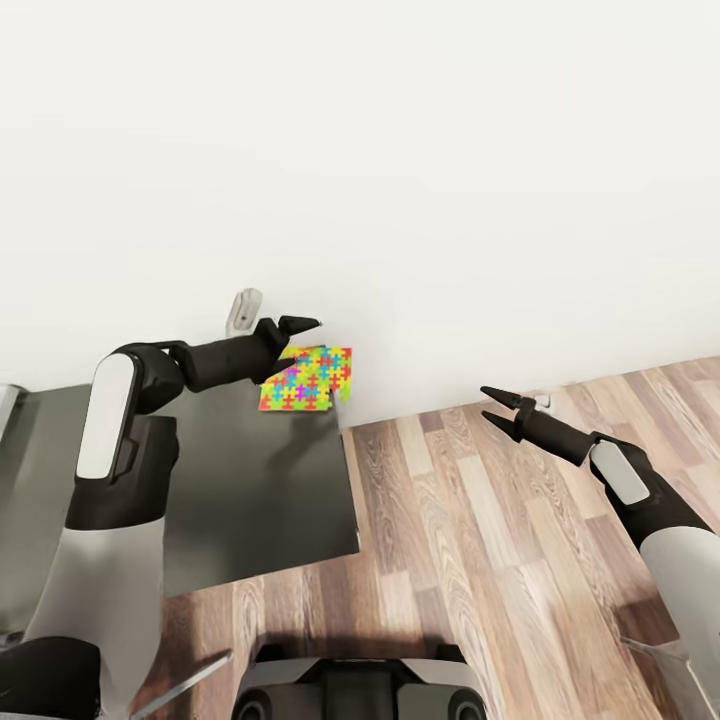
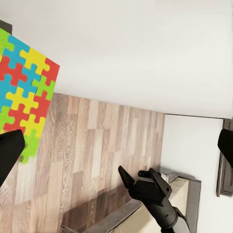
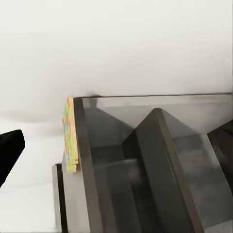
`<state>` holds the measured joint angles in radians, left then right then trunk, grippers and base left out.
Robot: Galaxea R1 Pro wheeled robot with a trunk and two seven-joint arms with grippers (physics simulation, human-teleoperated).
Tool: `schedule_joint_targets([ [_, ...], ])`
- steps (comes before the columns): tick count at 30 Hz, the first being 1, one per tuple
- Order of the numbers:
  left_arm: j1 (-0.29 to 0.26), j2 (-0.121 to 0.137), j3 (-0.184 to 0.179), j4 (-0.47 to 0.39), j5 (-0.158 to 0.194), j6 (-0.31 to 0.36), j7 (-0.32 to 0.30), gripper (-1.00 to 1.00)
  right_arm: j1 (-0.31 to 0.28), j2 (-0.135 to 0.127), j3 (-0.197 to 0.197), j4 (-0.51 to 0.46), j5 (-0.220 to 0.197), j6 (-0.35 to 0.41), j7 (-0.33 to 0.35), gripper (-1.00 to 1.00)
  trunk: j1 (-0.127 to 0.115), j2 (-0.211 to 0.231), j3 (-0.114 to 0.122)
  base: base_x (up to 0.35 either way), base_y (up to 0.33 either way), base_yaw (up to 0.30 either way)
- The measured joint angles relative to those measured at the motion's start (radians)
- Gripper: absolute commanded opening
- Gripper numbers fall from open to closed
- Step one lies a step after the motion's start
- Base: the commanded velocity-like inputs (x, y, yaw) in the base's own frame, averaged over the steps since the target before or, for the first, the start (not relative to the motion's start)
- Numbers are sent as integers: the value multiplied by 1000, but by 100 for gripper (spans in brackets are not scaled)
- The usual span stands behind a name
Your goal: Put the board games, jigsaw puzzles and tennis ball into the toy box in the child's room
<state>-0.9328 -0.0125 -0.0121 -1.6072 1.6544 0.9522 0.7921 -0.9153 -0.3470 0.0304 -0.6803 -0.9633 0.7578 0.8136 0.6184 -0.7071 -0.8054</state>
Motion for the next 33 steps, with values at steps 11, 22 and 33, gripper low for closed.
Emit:
schedule_joint_targets([
  [11,-12,-12,-1,0,1,0,2,100,-1,-9,-1,-1,0,0,0,100,0,0,0,0,0,271],
  [22,-21,-16,-3,0,0,0,3,100,-2,-14,-1,-1,0,1,-1,100,0,0,0,0,0,292],
  [33,-23,-16,-1,0,0,0,4,100,-1,-22,-1,-1,0,1,-2,100,0,0,-1,0,0,188],
])
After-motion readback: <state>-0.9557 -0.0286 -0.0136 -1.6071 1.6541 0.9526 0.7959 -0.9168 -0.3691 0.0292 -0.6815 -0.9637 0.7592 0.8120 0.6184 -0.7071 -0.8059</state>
